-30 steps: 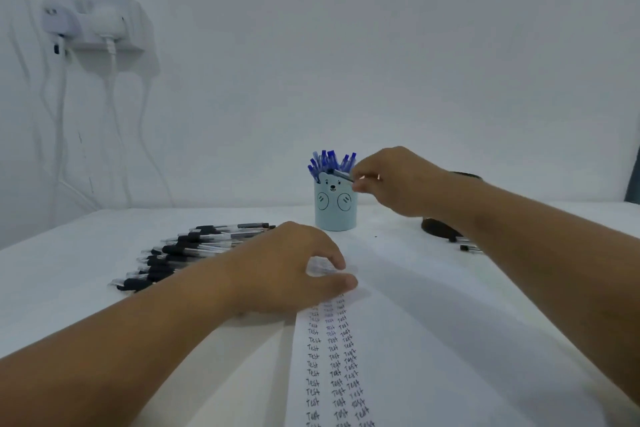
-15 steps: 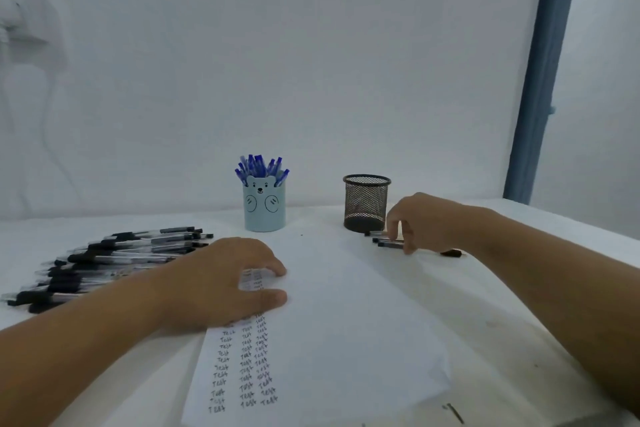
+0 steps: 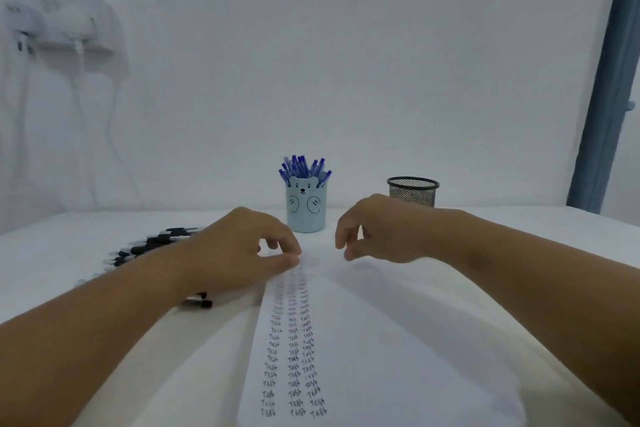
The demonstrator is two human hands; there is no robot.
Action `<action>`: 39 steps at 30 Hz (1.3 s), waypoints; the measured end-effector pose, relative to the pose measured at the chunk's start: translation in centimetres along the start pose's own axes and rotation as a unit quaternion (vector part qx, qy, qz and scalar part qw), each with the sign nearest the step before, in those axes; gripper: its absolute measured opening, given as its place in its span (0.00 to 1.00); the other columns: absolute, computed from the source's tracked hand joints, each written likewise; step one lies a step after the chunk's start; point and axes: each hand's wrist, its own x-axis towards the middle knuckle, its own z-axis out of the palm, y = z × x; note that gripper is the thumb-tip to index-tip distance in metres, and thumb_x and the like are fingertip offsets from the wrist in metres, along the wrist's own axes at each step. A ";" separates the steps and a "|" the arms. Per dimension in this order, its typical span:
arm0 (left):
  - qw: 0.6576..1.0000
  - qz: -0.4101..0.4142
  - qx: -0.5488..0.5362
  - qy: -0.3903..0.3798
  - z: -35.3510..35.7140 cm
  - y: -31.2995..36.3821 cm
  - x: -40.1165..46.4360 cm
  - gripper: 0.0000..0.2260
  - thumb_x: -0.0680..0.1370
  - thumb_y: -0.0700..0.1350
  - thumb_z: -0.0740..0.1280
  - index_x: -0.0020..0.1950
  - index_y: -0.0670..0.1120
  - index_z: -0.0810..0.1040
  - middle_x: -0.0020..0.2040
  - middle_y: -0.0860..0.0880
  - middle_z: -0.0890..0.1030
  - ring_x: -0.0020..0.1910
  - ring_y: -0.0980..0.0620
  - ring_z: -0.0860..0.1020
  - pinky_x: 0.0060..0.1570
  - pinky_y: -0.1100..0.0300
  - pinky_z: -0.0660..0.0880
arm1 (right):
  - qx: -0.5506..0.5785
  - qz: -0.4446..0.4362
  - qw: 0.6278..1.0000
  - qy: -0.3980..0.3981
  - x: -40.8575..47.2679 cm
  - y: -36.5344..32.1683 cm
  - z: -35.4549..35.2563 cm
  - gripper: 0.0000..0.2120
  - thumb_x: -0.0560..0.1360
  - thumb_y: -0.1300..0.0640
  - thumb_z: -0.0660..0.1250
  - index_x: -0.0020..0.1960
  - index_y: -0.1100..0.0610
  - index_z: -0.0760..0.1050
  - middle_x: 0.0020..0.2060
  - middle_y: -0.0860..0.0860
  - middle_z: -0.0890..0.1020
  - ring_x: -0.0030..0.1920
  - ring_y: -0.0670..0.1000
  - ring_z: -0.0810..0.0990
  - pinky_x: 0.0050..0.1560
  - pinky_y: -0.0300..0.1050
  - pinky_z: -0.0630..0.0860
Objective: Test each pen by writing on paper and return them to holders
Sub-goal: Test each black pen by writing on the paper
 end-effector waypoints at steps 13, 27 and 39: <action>0.993 -0.102 0.018 -0.051 -6.2 -5.2 -1.6 0.07 0.72 0.48 0.78 0.44 0.60 0.85 0.44 0.62 0.82 0.44 0.54 0.78 0.56 0.53 0.79 | 0.101 -0.051 0.982 -0.149 7.7 -2.3 2.2 0.10 0.72 0.48 0.77 0.48 0.50 0.80 0.38 0.50 0.83 0.35 0.45 0.77 0.41 0.41 0.74; 0.991 -0.115 0.023 0.059 -5.4 -5.2 -1.4 0.08 0.82 0.45 0.66 0.45 0.53 0.81 0.43 0.59 0.84 0.44 0.58 0.81 0.45 0.55 0.76 | 0.197 -0.049 0.975 0.087 7.5 -1.4 6.9 0.12 0.74 0.47 0.74 0.38 0.53 0.78 0.29 0.43 0.75 0.30 0.41 0.70 0.36 0.35 0.70; 0.639 -0.104 -0.657 0.387 -7.5 -4.7 -0.4 0.12 0.82 0.47 0.53 0.40 0.47 0.68 0.28 0.50 0.63 0.25 0.53 0.58 0.30 0.61 0.58 | 0.180 -0.060 0.977 0.100 7.4 -1.5 7.0 0.11 0.74 0.49 0.74 0.39 0.53 0.78 0.25 0.39 0.74 0.29 0.41 0.70 0.35 0.33 0.70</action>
